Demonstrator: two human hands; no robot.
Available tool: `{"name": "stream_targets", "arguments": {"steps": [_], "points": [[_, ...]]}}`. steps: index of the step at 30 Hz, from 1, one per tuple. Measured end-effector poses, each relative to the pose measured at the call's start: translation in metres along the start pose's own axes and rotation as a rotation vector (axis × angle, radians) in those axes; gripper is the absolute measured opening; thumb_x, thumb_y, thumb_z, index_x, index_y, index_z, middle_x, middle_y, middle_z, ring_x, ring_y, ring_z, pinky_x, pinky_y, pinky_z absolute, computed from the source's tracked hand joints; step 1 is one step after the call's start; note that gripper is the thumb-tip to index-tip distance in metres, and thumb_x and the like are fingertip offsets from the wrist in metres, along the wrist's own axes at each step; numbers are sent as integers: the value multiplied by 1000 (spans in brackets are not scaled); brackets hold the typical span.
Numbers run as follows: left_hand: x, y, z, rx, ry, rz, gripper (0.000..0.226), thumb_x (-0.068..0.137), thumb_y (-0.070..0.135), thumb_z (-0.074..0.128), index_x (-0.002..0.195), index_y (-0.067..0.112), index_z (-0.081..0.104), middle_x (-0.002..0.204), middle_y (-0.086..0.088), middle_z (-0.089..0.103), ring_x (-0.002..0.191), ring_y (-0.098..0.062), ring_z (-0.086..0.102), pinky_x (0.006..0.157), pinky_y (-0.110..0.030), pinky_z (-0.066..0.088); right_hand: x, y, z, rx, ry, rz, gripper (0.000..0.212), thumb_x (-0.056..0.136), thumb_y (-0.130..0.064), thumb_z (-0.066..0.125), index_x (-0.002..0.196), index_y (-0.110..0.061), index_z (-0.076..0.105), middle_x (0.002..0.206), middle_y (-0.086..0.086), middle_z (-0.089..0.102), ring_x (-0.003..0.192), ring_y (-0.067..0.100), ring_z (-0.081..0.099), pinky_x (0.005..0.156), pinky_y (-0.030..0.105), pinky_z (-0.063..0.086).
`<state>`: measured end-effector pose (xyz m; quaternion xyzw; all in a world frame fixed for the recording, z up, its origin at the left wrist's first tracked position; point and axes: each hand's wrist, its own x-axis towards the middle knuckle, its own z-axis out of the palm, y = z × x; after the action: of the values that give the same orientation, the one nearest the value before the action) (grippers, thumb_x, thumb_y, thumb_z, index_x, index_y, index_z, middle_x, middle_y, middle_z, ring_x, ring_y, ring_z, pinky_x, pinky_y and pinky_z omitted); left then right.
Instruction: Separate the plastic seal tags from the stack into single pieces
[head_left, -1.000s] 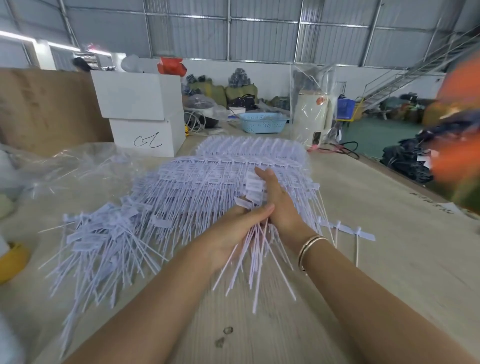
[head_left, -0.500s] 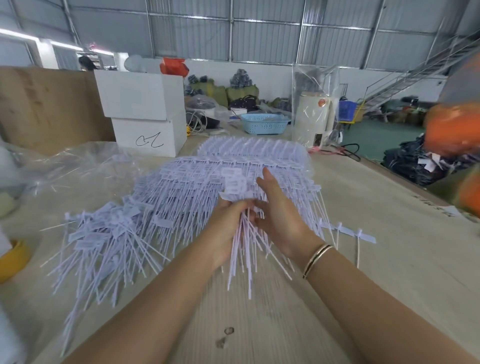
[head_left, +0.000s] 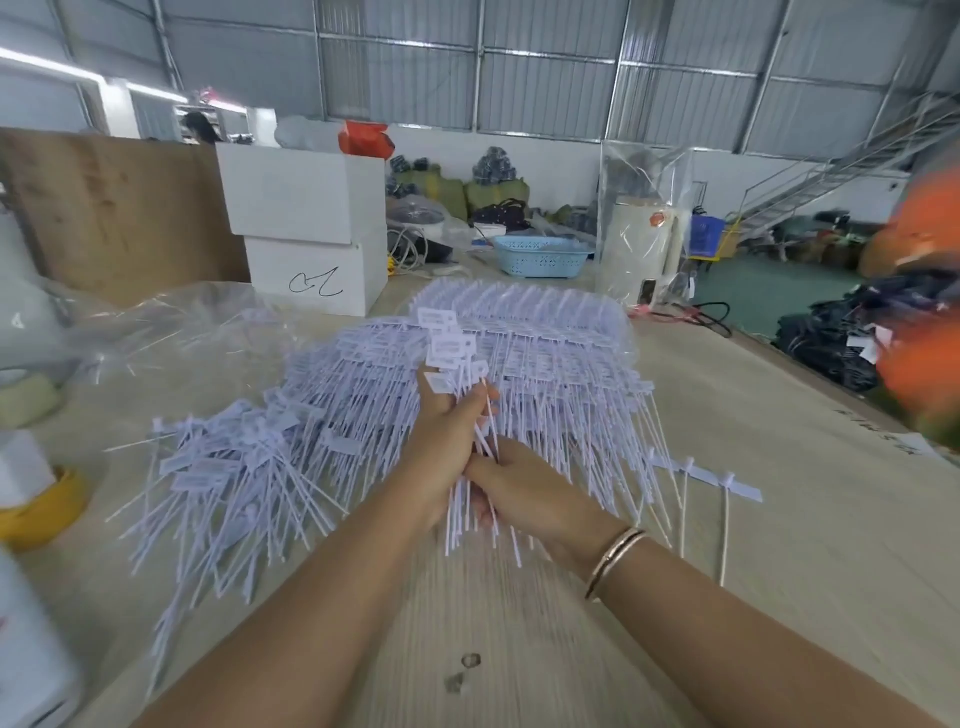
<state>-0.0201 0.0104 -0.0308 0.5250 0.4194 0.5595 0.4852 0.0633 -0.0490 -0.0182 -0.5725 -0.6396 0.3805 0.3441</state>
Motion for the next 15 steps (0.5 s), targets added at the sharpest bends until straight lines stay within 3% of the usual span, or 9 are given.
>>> {"name": "stream_targets", "arguments": {"steps": [2,3,7,10,11,13,15], "points": [[0,1,-3,53,19,69,31,99,17,46,129,8,48,78,19,66,73,6,62,63,-8,46,3,-4,2,-89,2,-13,29,95,-22,43,68,-11,49,56,5,50,45,8,47,48,17,38],[1,2,-5,64,35,96,32,99,15,45,130,6,45,80,19,66,72,8,61,65,-5,45,5,-6,4,-103,-3,-29,29,96,-23,41,71,-10,49,61,7,52,50,11,49,52,20,39],[10,15,-18,96,137,153,53,95,13,49,140,11,23,102,5,65,87,0,64,82,-32,50,23,-21,18,-109,-38,-127,29,98,-17,36,95,2,58,73,10,56,65,18,51,67,32,41],[13,24,-31,86,361,98,76,89,13,53,148,19,6,113,-1,56,80,7,60,76,-20,42,39,-33,33,-120,-87,-143,25,96,-7,39,109,5,57,84,16,61,78,29,57,77,39,46],[13,26,-35,81,431,68,83,87,14,55,149,20,0,124,-6,52,90,3,59,83,-21,38,45,-37,39,-125,-112,-104,25,96,-4,41,114,6,55,98,22,62,92,36,58,84,40,44],[13,29,-41,164,509,-15,95,85,23,59,150,23,-11,146,-14,35,123,-25,48,102,-35,33,52,-42,48,-140,-163,-49,28,95,1,44,121,9,52,117,26,58,110,37,55,92,37,41],[15,34,-45,287,533,-114,98,85,30,60,149,24,-15,157,-16,10,136,-33,32,111,-47,21,61,-43,53,47,-271,-69,28,98,4,37,123,9,49,103,21,64,95,21,66,83,26,48]]}}
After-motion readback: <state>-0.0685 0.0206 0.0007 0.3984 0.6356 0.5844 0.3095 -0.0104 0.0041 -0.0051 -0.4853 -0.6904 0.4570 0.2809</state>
